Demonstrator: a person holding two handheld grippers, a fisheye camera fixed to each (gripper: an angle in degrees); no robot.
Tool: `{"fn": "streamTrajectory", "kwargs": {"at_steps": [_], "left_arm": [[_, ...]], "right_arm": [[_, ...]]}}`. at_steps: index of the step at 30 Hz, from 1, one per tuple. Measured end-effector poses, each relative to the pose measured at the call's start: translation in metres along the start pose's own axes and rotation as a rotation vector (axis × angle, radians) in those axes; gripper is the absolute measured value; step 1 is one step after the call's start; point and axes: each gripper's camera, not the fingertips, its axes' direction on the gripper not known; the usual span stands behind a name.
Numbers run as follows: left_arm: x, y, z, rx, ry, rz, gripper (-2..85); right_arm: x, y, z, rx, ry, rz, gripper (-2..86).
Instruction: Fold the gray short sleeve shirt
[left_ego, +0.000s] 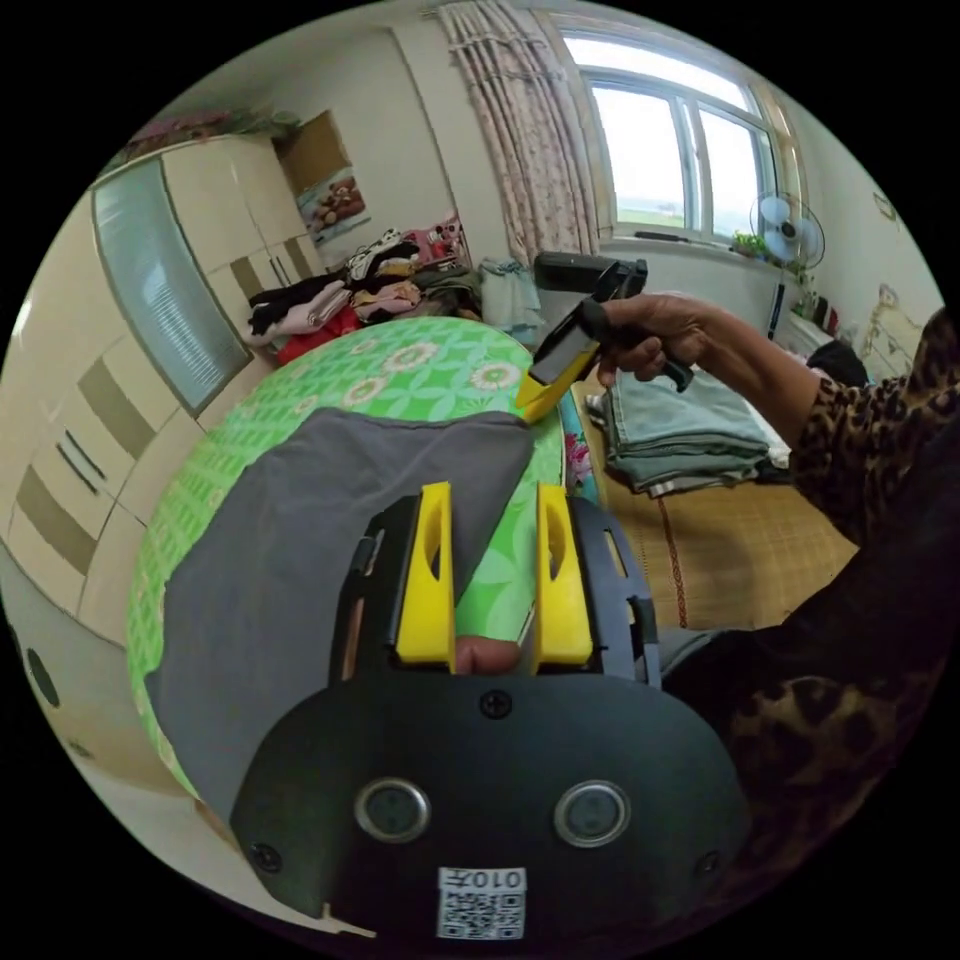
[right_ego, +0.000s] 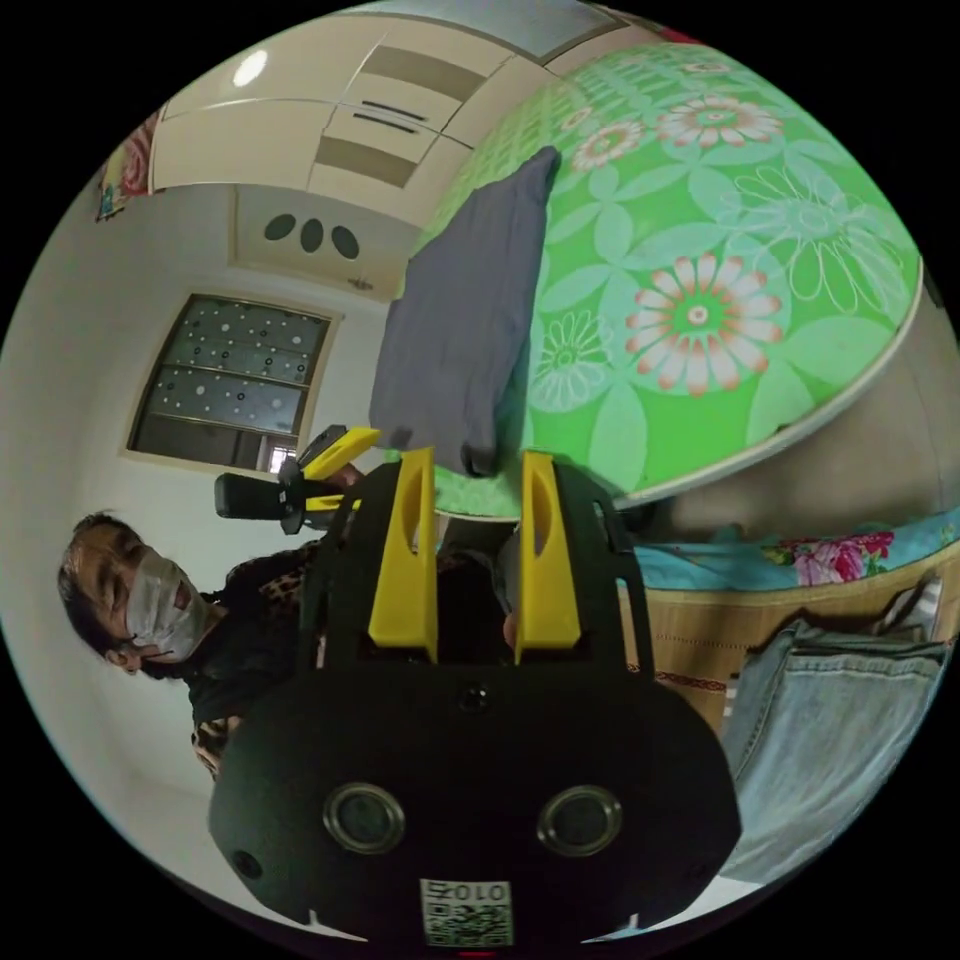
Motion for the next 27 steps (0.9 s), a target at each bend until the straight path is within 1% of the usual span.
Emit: {"fn": "streamTrajectory", "kwargs": {"at_steps": [5, 8, 10, 13, 15, 19, 24, 27], "left_arm": [[0.013, -0.043, 0.015, -0.028, -0.017, 0.02, 13.5], [0.016, -0.057, 0.022, -0.061, -0.037, 0.026, 14.1], [0.017, -0.062, 0.023, -0.077, -0.047, 0.024, 14.3], [0.018, -0.07, 0.022, -0.075, -0.054, 0.015, 14.6], [0.021, -0.076, 0.02, -0.061, -0.076, 0.007, 14.6], [0.033, -0.093, 0.026, -0.068, -0.151, 0.019, 14.2], [0.041, -0.11, 0.037, -0.083, -0.267, 0.03, 11.5], [0.037, -0.116, 0.044, -0.092, -0.359, 0.0, 4.6]], "right_arm": [[0.002, -0.001, 0.015, -0.011, -0.063, -0.049, 9.0], [-0.002, -0.011, 0.023, -0.042, -0.063, -0.073, 6.4], [-0.007, -0.012, 0.014, -0.009, -0.121, -0.111, 4.7], [-0.013, -0.011, -0.002, 0.032, -0.184, -0.128, 4.3], [-0.015, -0.012, -0.005, 0.029, -0.169, -0.124, 4.3], [-0.017, -0.017, -0.009, 0.019, -0.226, -0.117, 4.3], [-0.016, -0.026, -0.014, 0.015, -0.244, -0.107, 4.3], [-0.014, -0.029, -0.015, -0.001, -0.21, -0.111, 4.4]]}}
